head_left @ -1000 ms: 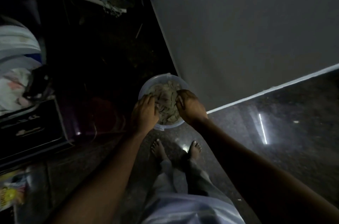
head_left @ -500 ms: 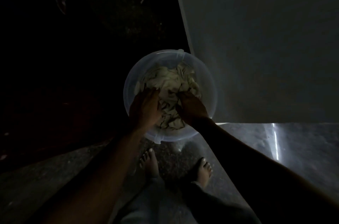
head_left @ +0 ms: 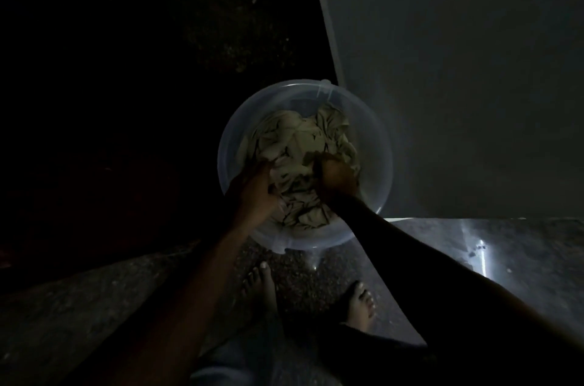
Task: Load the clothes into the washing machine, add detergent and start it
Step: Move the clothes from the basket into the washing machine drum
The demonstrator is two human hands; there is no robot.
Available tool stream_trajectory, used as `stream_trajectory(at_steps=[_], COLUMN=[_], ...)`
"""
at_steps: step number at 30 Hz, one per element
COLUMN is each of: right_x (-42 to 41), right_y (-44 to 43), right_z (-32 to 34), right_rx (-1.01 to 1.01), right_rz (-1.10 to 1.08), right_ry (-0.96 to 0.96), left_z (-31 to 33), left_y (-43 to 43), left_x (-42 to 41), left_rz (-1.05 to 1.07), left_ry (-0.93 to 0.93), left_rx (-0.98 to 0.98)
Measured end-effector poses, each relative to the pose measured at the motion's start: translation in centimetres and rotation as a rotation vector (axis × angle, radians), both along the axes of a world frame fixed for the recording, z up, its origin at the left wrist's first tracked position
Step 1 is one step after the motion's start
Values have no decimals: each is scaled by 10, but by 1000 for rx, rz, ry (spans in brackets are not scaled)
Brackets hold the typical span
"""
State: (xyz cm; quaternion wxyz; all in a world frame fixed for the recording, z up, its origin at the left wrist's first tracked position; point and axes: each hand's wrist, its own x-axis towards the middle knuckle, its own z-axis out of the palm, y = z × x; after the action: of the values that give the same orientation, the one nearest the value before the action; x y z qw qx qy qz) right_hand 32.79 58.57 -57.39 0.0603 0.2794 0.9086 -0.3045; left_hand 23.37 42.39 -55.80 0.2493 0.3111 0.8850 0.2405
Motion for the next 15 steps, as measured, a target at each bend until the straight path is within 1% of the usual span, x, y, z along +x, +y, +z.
stream_trajectory(at_steps=[2,5,9,11,13,15], right_x=[1,-3,1,3,5,9], right_y=[-7,-12,-10,-6,-6,-10], right_z=[32,83,169,214,258,296], right_rx=[-136,-264,-428,-484,-526,-552], right_rz=[-79,-290,-467,-504,-490,-456], right_ry=[120,305,388,475,547,577], left_z=[22,55,116,147,181,216], left_y=[-2,-1,2,7,13,17], left_x=[5,10,13,15,18,20], left_rz=[21,56,132,120,134,106], left_ry=[-33,-109,-186,-192,-224,-177], left_rx=[16,34,83,129,229,299])
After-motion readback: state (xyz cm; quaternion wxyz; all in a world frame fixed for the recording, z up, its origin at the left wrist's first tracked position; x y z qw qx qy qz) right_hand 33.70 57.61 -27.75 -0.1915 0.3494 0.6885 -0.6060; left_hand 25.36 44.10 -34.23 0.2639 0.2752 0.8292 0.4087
